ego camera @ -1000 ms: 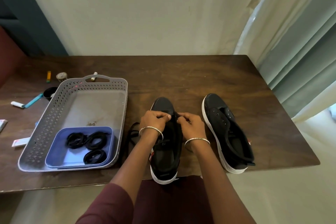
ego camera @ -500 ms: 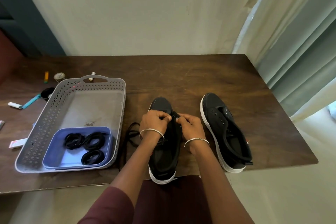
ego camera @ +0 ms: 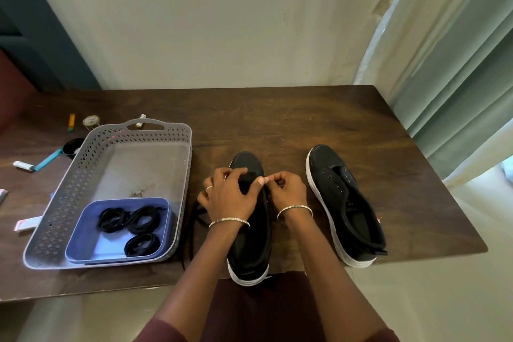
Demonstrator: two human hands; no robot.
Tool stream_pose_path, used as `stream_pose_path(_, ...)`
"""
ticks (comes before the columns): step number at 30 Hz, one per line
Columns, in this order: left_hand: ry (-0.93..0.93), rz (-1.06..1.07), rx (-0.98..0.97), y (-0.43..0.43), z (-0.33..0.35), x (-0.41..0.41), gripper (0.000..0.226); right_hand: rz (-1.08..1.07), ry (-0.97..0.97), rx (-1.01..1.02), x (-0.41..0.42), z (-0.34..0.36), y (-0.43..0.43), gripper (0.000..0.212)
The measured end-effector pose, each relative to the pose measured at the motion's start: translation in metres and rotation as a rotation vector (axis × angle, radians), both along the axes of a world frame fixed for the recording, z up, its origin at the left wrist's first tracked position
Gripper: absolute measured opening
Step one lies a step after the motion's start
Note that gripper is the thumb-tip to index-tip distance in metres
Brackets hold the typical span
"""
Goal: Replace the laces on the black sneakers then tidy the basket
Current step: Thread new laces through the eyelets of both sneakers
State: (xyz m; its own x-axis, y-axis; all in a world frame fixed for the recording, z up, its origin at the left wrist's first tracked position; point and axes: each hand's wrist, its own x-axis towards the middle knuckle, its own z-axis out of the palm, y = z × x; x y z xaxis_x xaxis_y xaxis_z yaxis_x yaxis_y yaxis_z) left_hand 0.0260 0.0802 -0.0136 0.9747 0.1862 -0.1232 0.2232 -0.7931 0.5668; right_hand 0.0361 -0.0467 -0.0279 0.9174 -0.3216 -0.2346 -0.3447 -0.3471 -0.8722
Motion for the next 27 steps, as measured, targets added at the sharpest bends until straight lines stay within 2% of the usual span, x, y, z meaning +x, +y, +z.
stream_pose_path(3, 0.049, 0.103, -0.063, -0.003, 0.006, -0.021, 0.09, -0.073, 0.047, 0.145, 0.002, 0.002, -0.002, 0.011)
stream_pose_path(6, 0.06, 0.157, -0.086, -0.004, 0.003, -0.034, 0.113, -0.156, 0.03, 0.535, 0.006, 0.012, -0.003, 0.013)
stream_pose_path(9, 0.041, 0.207, -0.164, -0.005, 0.001, -0.045, 0.125, -0.119, -0.003, 0.754, 0.004, 0.041, -0.006, 0.009)
stream_pose_path(12, 0.045, 0.237, -0.203, -0.008, 0.004, -0.05, 0.138, -0.095, -0.016, 0.877, 0.004, 0.054, -0.011, 0.005)
stream_pose_path(15, 0.055, 0.239, -0.16, -0.014, 0.003, -0.052, 0.144, -0.104, -0.021, 0.97, 0.003, 0.056, -0.012, 0.015)
stream_pose_path(18, 0.062, 0.345, -0.162, -0.012, -0.004, -0.053, 0.145, -0.094, -0.156, 1.29, 0.002, 0.066, -0.023, 0.023)
stream_pose_path(19, 0.056, 0.379, -0.154, -0.009, -0.006, -0.054, 0.145, -0.07, -0.205, 1.364, 0.0, 0.071, -0.03, 0.021)
stream_pose_path(20, 0.05, 0.402, -0.144, -0.006, -0.008, -0.055, 0.145, -0.046, -0.229, 1.356, 0.0, 0.075, -0.037, 0.019)
stream_pose_path(21, 0.04, 0.413, -0.133, -0.005, -0.009, -0.056, 0.145, -0.024, -0.227, 1.237, -0.001, 0.078, -0.041, 0.018)
stream_pose_path(22, 0.026, 0.415, -0.122, -0.004, -0.009, -0.058, 0.145, -0.004, -0.201, 0.978, -0.001, 0.076, -0.044, 0.017)
stream_pose_path(25, -0.02, 0.411, -0.085, -0.006, -0.01, -0.058, 0.142, 0.16, -0.092, -0.044, -0.001, 0.056, -0.041, 0.022)
stream_pose_path(27, -0.025, 0.415, -0.08, -0.007, -0.01, -0.058, 0.141, 0.369, -0.025, -0.466, 0.0, 0.036, -0.032, 0.028)
